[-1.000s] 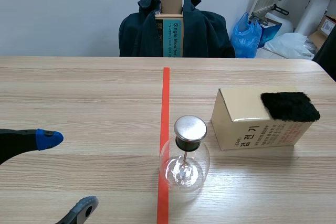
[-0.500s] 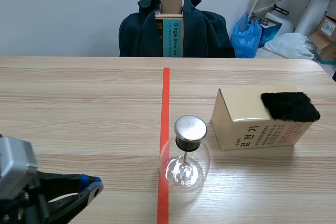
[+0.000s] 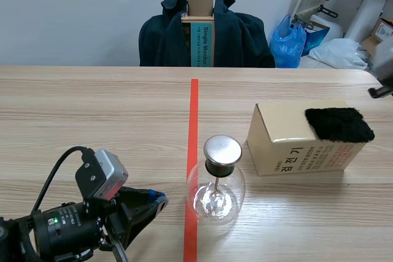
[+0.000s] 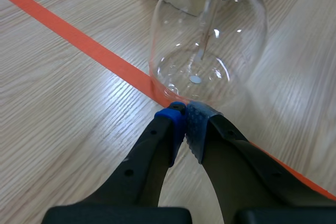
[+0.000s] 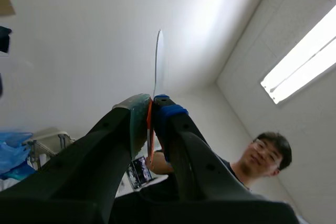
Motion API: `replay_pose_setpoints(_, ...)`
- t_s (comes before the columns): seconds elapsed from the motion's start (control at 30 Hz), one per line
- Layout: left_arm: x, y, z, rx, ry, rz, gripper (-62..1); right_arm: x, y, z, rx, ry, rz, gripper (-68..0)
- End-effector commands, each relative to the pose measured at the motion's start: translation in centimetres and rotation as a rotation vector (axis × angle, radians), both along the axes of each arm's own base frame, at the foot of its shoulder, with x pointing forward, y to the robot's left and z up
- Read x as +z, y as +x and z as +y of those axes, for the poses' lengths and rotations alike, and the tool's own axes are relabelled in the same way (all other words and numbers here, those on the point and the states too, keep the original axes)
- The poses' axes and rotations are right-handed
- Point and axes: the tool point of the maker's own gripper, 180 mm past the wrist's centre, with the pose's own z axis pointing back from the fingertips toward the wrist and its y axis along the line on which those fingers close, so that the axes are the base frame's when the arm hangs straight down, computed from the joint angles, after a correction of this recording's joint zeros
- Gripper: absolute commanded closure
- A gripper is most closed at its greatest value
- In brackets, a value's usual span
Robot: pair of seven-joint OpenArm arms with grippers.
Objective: Do the electroscope experiment.
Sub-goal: 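Bring the plate to the electroscope and point at the metal foil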
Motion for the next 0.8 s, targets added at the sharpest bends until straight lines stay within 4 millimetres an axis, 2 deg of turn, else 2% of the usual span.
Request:
replay_pose_setpoints(0.0, 0.8, 0.3, -0.1, 0.017, -0.025, -0.021, -1.7, -0.2, 0.0, 0.4, 0.011, -0.017, 0.000, -0.8)
replay_pose_setpoints(0.27, 0.6, 0.3, -0.1, 0.023, -0.025, -0.017, -1.7, -6.2, 0.3, 3.7, 0.041, -0.103, 0.144, -0.8)
replay_pose_setpoints(0.57, 0.6, 0.3, -0.1, 0.023, -0.026, -0.017, -1.7, -13.2, -0.7, 4.2, 0.037, -0.207, 0.330, -0.8)
replay_pose_setpoints(0.77, 0.6, 0.3, -0.1, 0.023, -0.025, -0.017, -1.7, -15.3, -1.9, 4.1, 0.044, -0.235, 0.391, -0.8)
